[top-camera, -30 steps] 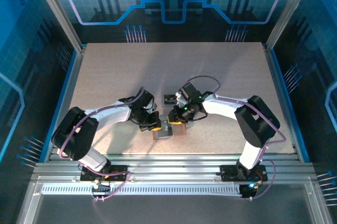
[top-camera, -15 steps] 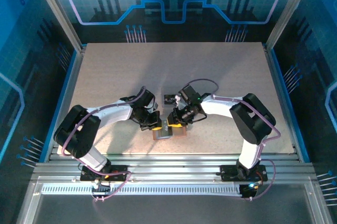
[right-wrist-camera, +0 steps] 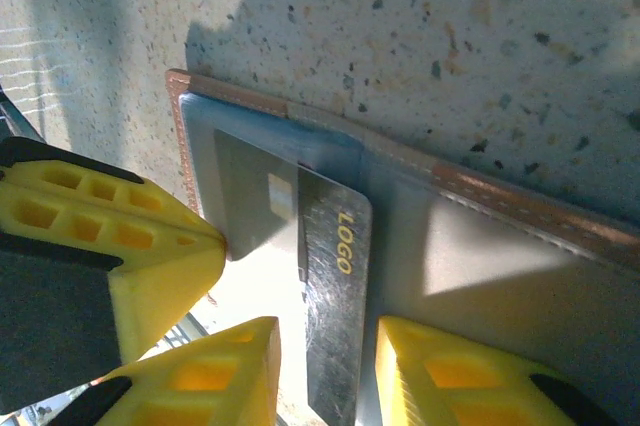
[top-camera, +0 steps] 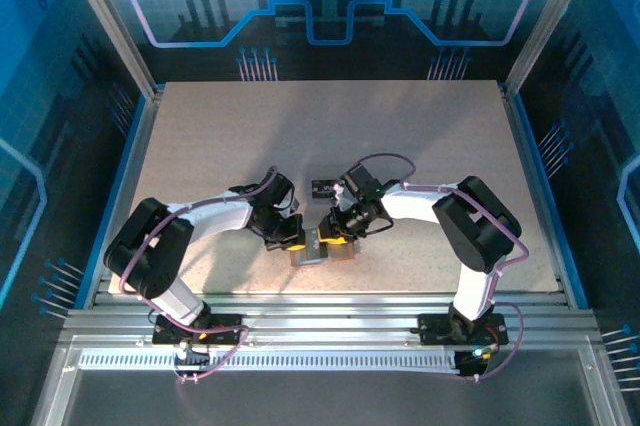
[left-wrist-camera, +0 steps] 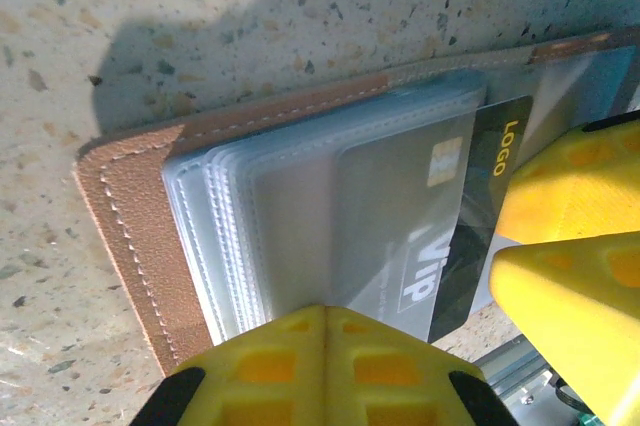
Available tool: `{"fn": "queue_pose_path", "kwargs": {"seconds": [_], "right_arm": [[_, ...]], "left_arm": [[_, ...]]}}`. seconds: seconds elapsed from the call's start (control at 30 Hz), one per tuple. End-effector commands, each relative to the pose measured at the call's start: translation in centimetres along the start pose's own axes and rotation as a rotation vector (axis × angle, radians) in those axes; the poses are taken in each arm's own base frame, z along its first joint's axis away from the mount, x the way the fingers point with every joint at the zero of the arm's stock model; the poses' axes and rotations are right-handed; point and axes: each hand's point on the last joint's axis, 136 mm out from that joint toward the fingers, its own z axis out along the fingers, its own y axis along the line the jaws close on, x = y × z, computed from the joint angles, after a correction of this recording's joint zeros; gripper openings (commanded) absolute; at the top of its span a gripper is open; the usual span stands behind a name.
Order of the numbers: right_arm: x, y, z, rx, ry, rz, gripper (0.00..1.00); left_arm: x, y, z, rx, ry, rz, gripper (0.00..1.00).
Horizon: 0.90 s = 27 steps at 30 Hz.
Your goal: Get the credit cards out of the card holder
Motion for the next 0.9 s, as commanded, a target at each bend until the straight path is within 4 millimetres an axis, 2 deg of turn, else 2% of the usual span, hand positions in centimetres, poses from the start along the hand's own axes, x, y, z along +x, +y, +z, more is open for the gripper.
{"fn": "queue_pose_path", "kwargs": {"seconds": [0.0,0.33,0.87], "right_arm": [[0.4,-0.8,0.1,-0.006,0.019,0.038,0.31],[0.5,-0.5,1.0,-0.089,0.035,0.059,0.30],[0.5,0.5,-0.2,-0.199,0.004,0.069,0.23]], "left_arm": [[0.9,2.4,0.6,-0.082,0.036,-0.021,0.00],[1.0,2.4,0.5,-0.082,0.037,-0.028,0.00],[1.0,2.4,0.2,-0.088,0.026,-0.027,0.00]]}}
